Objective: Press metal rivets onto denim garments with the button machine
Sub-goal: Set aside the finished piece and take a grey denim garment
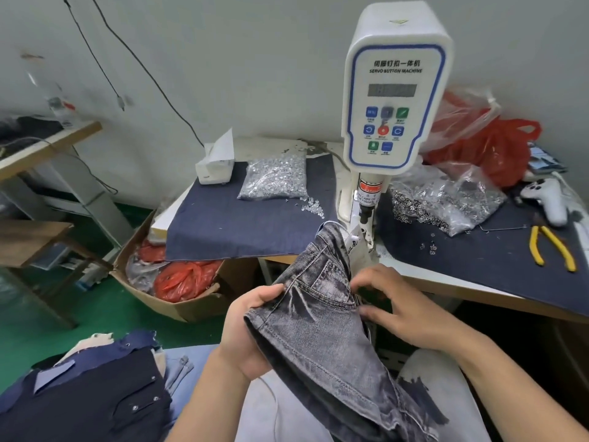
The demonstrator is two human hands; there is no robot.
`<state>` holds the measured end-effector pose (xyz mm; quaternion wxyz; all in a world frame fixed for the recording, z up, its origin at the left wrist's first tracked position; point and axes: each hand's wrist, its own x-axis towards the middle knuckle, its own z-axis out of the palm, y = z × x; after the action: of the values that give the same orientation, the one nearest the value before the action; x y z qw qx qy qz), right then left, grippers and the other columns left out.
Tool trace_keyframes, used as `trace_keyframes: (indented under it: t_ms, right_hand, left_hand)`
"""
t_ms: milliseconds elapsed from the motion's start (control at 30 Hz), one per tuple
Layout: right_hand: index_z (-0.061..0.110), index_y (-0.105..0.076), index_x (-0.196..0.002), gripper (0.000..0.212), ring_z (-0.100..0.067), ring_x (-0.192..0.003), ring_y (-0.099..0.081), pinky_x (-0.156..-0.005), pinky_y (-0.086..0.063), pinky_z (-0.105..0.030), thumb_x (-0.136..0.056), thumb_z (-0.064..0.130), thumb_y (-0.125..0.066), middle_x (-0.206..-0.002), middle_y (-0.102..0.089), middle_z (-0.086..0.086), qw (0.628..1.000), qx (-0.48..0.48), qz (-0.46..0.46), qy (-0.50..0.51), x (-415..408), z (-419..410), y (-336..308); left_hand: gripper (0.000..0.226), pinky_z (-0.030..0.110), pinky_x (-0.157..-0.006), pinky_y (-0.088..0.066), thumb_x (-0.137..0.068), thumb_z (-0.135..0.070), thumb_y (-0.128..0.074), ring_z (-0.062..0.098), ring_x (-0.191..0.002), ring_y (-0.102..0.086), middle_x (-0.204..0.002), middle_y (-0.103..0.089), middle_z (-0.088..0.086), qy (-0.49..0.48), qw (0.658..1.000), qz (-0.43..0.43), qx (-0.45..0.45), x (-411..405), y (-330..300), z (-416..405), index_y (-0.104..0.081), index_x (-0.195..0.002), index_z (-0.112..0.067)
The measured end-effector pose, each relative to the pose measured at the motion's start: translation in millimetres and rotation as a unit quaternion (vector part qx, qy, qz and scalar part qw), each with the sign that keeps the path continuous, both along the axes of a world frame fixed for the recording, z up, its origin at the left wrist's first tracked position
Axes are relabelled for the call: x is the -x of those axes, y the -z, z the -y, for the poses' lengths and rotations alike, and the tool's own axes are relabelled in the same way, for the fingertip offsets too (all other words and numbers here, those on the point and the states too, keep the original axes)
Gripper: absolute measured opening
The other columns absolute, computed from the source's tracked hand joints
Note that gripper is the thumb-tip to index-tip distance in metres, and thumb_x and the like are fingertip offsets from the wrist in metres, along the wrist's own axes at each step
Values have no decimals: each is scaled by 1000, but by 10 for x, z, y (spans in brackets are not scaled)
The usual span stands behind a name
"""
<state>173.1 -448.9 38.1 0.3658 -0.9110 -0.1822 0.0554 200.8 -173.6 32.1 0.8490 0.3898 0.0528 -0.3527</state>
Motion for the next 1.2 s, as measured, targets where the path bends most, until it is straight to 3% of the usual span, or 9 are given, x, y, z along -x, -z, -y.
trace_keyframes:
  t_ms: [100,200,367,500,600,700,933,1067,1200]
  right_hand:
    - [55,-47,-105,28,-3,-123,-40,-105,-36,-27,-98,36,-67,-127,-43,20,998,66,2,-17,-99,52,-8]
    - [51,-44,-99,25,4,-115,-42,-95,-38,-23,-99,37,-65,-119,-40,31,995,86,1,-42,-130,86,-62]
    - [44,-51,-100,13,-10,-89,-58,-85,-51,-41,-99,37,-63,-100,-58,17,999,10,-36,-4,-109,136,-110]
    - [41,-60,-104,15,-7,-92,-60,-86,-46,-29,-102,27,-63,-98,-65,14,985,-121,-122,8,-101,158,-129]
    - [37,-64,-113,18,-15,-98,-61,-91,-45,-27,-103,22,-61,-103,-66,4,974,-171,-147,22,-56,179,-86]
    - [34,-67,-109,23,-8,-89,-58,-83,-44,-15,-103,13,-60,-94,-66,6,961,-233,-137,54,-42,162,-82]
    - [35,-70,-97,31,-12,-84,-54,-80,-42,-27,-100,5,-61,-90,-67,3,959,-243,-119,85,-52,113,-145]
    - [38,-66,-102,33,-6,-74,-53,-75,-42,-15,-100,5,-62,-84,-71,10,955,-254,-122,94,-64,113,-170]
    - [44,-61,-108,33,-21,-71,-41,-73,-36,-32,-101,12,-62,-77,-67,5,955,-243,-117,123,-76,174,-164]
  left_hand:
    - [50,46,-89,-62,-77,-24,-69,39,-110,-73,-127,-72,25,19,1000,-4,-12,-20,-1,-3,-77,-119,3]
    - [50,46,-90,-61,-79,-27,-71,38,-111,-73,-131,-71,24,19,998,-4,-55,-84,4,-23,-77,-121,-1]
    - [37,41,-89,-61,-91,-33,-66,35,-111,-75,-129,-74,18,-4,988,15,-155,-245,-29,-74,-81,-117,-12]
    - [35,44,-94,-60,-102,-32,-58,36,-122,-70,-136,-70,16,-20,983,42,-177,-303,-7,-106,-75,-130,-17]
    - [31,41,-87,-62,-104,-30,-57,35,-119,-72,-132,-72,16,-35,980,52,-186,-316,-1,-97,-78,-124,-19]
    - [29,36,-80,-63,-108,-26,-53,29,-113,-75,-126,-76,10,-45,971,69,-223,-315,-11,-83,-82,-113,-27]
    - [31,36,-90,-59,-111,-24,-51,23,-112,-75,-123,-78,2,-27,951,122,-284,-273,-18,-53,-81,-112,-34]
    - [29,41,-91,-60,-111,-18,-53,28,-114,-75,-122,-78,6,-4,935,175,-308,-268,56,-93,-77,-118,-32]
    - [25,36,-85,-62,-96,-29,-73,29,-112,-75,-123,-77,7,17,933,215,-288,-272,66,-173,-73,-120,-33]
